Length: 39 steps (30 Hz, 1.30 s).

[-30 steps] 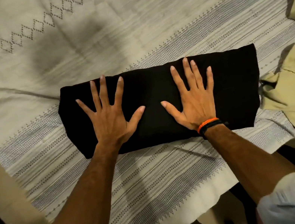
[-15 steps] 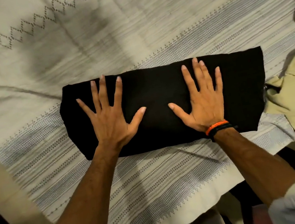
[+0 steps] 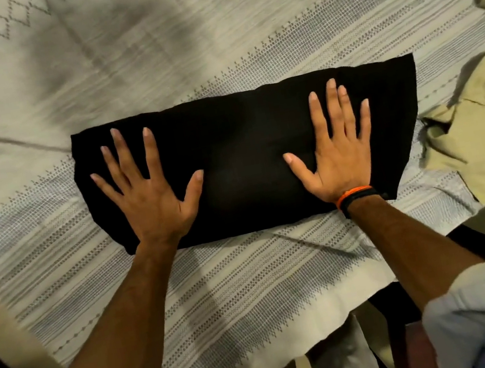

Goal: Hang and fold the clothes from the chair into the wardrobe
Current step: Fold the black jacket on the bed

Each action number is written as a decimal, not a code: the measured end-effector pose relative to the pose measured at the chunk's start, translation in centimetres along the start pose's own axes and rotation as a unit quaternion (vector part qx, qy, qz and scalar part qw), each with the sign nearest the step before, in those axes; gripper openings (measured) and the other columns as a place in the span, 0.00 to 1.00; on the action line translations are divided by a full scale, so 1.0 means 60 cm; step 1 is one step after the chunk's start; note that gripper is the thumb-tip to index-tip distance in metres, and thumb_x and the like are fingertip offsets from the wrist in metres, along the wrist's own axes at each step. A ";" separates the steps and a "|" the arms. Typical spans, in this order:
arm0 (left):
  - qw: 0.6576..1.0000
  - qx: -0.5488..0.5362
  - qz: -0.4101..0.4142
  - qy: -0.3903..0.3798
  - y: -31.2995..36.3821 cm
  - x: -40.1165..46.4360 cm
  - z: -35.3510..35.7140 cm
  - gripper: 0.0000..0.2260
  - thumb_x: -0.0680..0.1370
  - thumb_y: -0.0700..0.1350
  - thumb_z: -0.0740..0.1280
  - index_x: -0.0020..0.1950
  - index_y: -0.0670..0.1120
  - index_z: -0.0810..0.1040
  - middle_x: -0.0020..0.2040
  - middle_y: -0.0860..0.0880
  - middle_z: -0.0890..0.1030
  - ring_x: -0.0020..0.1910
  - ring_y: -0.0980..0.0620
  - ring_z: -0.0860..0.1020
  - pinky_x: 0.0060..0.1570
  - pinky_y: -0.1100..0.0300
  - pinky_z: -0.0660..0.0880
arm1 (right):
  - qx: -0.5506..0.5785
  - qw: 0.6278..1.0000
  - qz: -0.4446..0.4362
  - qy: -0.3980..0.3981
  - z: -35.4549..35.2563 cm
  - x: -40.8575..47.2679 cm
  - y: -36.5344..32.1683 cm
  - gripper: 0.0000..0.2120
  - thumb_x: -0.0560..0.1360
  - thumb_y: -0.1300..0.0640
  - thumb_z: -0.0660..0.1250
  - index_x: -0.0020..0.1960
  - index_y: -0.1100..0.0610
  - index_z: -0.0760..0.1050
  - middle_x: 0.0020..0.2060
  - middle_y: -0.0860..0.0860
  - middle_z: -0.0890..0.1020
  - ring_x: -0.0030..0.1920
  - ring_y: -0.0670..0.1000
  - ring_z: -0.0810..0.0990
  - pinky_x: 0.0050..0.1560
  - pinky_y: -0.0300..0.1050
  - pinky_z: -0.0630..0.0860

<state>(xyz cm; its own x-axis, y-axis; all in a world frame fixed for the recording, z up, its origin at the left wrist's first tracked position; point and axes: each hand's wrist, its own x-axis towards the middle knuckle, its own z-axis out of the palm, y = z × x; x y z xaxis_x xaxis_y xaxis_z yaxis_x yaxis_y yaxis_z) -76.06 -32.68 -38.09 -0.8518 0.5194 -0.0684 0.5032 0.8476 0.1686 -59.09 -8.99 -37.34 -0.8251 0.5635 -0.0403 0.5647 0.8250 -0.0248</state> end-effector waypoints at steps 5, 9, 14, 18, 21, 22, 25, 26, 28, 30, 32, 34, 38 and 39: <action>0.995 -0.054 -0.006 -0.079 0.001 0.006 -0.044 0.41 0.75 0.72 0.55 0.81 0.54 0.48 0.81 0.42 0.44 0.79 0.39 0.43 0.71 0.29 0.42 | 0.052 0.998 0.015 -0.020 -0.037 0.000 -0.003 0.42 0.77 0.32 0.53 0.80 0.59 0.53 0.79 0.61 0.53 0.79 0.59 0.50 0.77 0.63 0.46; 0.991 -0.059 -0.011 -0.116 0.013 0.009 -0.098 0.40 0.75 0.70 0.57 0.81 0.52 0.51 0.80 0.40 0.45 0.79 0.39 0.44 0.72 0.30 0.41 | 0.160 0.985 0.060 0.009 -0.086 -0.044 -0.038 0.33 0.74 0.45 0.66 0.72 0.64 0.67 0.73 0.61 0.67 0.74 0.61 0.65 0.72 0.59 0.62; 0.984 -0.084 0.043 -0.148 0.077 0.046 -0.153 0.39 0.76 0.67 0.61 0.79 0.46 0.58 0.79 0.38 0.54 0.78 0.38 0.54 0.74 0.36 0.53 | 0.377 0.896 0.236 0.009 -0.143 -0.125 -0.126 0.12 0.73 0.55 0.70 0.54 0.57 0.76 0.47 0.51 0.81 0.47 0.51 0.79 0.50 0.54 0.78; 0.967 -0.094 0.108 -0.210 0.134 0.101 -0.162 0.39 0.74 0.66 0.65 0.78 0.46 0.60 0.77 0.40 0.60 0.75 0.39 0.61 0.73 0.41 0.61 | 0.520 0.661 0.532 -0.102 -0.156 -0.143 -0.189 0.12 0.72 0.54 0.75 0.50 0.60 0.77 0.38 0.49 0.82 0.38 0.46 0.81 0.47 0.40 0.81; 0.946 -0.055 0.129 -0.291 0.173 0.141 -0.154 0.42 0.72 0.68 0.66 0.78 0.47 0.60 0.76 0.41 0.62 0.74 0.39 0.62 0.73 0.41 0.60 | 0.604 0.463 0.632 -0.147 -0.137 -0.140 -0.211 0.18 0.67 0.50 0.79 0.50 0.59 0.79 0.45 0.54 0.85 0.42 0.52 0.82 0.53 0.47 0.81; 0.938 -0.030 0.132 -0.320 0.184 0.151 -0.149 0.43 0.71 0.70 0.66 0.78 0.47 0.60 0.76 0.41 0.63 0.74 0.39 0.63 0.72 0.40 0.61 | 0.621 0.433 0.638 -0.140 -0.132 -0.137 -0.213 0.18 0.66 0.50 0.80 0.49 0.59 0.80 0.45 0.53 0.85 0.43 0.51 0.82 0.54 0.47 0.80; 0.916 0.016 0.128 -0.380 0.202 0.180 -0.138 0.43 0.65 0.74 0.68 0.71 0.49 0.69 0.68 0.44 0.72 0.66 0.41 0.70 0.66 0.40 0.67 | 0.681 0.337 0.644 -0.096 -0.123 -0.122 -0.213 0.22 0.64 0.52 0.81 0.55 0.56 0.79 0.50 0.50 0.85 0.50 0.50 0.84 0.53 0.45 0.81; 0.908 0.009 0.118 -0.401 0.201 0.191 -0.137 0.43 0.62 0.75 0.70 0.68 0.50 0.71 0.64 0.47 0.75 0.63 0.43 0.73 0.64 0.41 0.70 | 0.701 0.310 0.637 -0.083 -0.120 -0.117 -0.215 0.24 0.65 0.53 0.81 0.58 0.55 0.79 0.51 0.49 0.85 0.52 0.49 0.84 0.52 0.44 0.81; 0.889 -0.010 0.097 -0.447 0.200 0.210 -0.140 0.44 0.56 0.75 0.73 0.65 0.53 0.74 0.60 0.51 0.77 0.58 0.48 0.75 0.61 0.45 0.73 | 0.724 0.281 0.626 -0.069 -0.115 -0.113 -0.217 0.25 0.65 0.54 0.81 0.60 0.54 0.79 0.53 0.48 0.85 0.53 0.49 0.84 0.51 0.43 0.80; 0.872 -0.021 0.085 -0.482 0.197 0.223 -0.149 0.47 0.49 0.77 0.73 0.62 0.54 0.77 0.57 0.54 0.79 0.55 0.50 0.78 0.59 0.47 0.75 | 0.750 0.252 0.609 -0.065 -0.108 -0.112 -0.216 0.25 0.65 0.56 0.80 0.61 0.54 0.80 0.54 0.49 0.85 0.55 0.49 0.84 0.52 0.44 0.80; 0.856 -0.048 0.069 -0.510 0.196 0.231 -0.153 0.44 0.47 0.77 0.73 0.56 0.54 0.81 0.52 0.55 0.83 0.50 0.52 0.81 0.57 0.48 0.77 | 0.781 0.226 0.579 -0.063 -0.106 -0.110 -0.207 0.27 0.64 0.57 0.80 0.62 0.54 0.79 0.56 0.50 0.85 0.57 0.51 0.83 0.56 0.47 0.79; 0.851 -0.073 0.052 -0.517 0.194 0.229 -0.160 0.39 0.49 0.75 0.74 0.52 0.53 0.83 0.48 0.54 0.84 0.47 0.52 0.83 0.55 0.50 0.79 | 0.793 0.227 0.562 -0.060 -0.103 -0.111 -0.196 0.28 0.63 0.58 0.79 0.63 0.55 0.79 0.57 0.51 0.84 0.57 0.51 0.83 0.59 0.48 0.79; 0.855 -0.148 -0.009 -0.496 0.180 0.203 -0.185 0.33 0.56 0.70 0.77 0.50 0.49 0.83 0.47 0.52 0.85 0.45 0.52 0.83 0.52 0.53 0.80 | 0.815 0.264 0.512 -0.059 -0.126 -0.121 -0.166 0.28 0.64 0.59 0.78 0.64 0.57 0.79 0.58 0.53 0.83 0.59 0.52 0.82 0.59 0.50 0.78; 0.855 -0.179 -0.034 -0.486 0.175 0.193 -0.192 0.30 0.58 0.68 0.78 0.49 0.49 0.84 0.46 0.52 0.85 0.44 0.53 0.84 0.50 0.55 0.80 | 0.822 0.276 0.494 -0.060 -0.136 -0.120 -0.156 0.28 0.65 0.60 0.78 0.64 0.58 0.78 0.59 0.54 0.83 0.60 0.53 0.82 0.61 0.50 0.77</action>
<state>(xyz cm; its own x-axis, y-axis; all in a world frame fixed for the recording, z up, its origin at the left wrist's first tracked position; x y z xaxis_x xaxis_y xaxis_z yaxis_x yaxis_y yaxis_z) -82.32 -19.01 -25.77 -0.2662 0.4628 -0.8455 0.2332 0.8820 0.4094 -58.60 -20.39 -28.68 -0.3020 0.3911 -0.8694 -0.1600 -0.9198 -0.3582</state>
